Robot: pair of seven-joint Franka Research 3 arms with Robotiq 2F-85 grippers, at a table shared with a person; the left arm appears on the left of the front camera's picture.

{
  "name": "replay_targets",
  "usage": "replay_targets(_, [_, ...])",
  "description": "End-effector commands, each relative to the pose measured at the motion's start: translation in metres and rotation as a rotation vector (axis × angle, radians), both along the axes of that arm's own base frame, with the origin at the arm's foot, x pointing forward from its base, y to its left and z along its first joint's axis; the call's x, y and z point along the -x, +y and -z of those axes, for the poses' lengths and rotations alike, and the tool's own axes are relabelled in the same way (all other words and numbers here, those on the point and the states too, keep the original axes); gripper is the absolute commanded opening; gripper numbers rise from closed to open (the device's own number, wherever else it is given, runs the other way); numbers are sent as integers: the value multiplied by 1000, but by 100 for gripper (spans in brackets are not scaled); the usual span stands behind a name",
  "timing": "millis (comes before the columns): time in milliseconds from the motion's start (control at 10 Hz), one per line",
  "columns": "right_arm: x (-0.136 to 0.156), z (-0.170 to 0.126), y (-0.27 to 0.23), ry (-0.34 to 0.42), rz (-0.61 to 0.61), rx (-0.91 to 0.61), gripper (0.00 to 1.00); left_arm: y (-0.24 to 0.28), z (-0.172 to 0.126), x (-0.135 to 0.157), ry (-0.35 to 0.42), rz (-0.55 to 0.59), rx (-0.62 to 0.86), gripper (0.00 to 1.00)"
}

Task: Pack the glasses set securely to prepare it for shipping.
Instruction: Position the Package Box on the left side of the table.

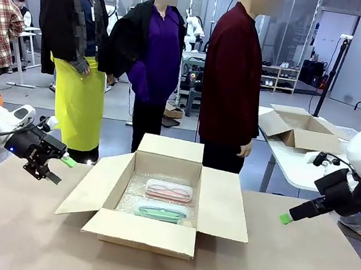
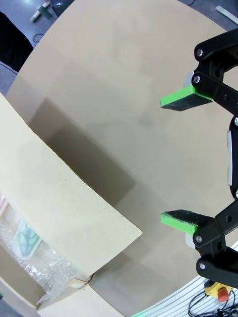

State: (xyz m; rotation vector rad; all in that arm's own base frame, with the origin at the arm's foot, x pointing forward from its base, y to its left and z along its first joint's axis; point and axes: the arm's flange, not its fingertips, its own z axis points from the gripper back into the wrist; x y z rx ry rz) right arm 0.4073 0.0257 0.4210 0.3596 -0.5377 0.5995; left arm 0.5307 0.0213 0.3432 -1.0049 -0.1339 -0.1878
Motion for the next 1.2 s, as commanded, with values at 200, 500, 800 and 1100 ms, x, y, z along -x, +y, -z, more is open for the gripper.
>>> replay_targets(200, [-1,1,3,-5,22,-15,100,7,36,-27,33,-4,212,100])
replay_targets(500, [-1,1,3,-5,22,-15,100,7,57,-35,35,-60,210,100])
replay_targets(800, [-1,1,3,-5,22,-15,100,2,72,-39,87,-68,282,100])
replay_targets(1100, [-1,1,3,-5,22,-15,100,-3,84,-37,134,-47,335,100])
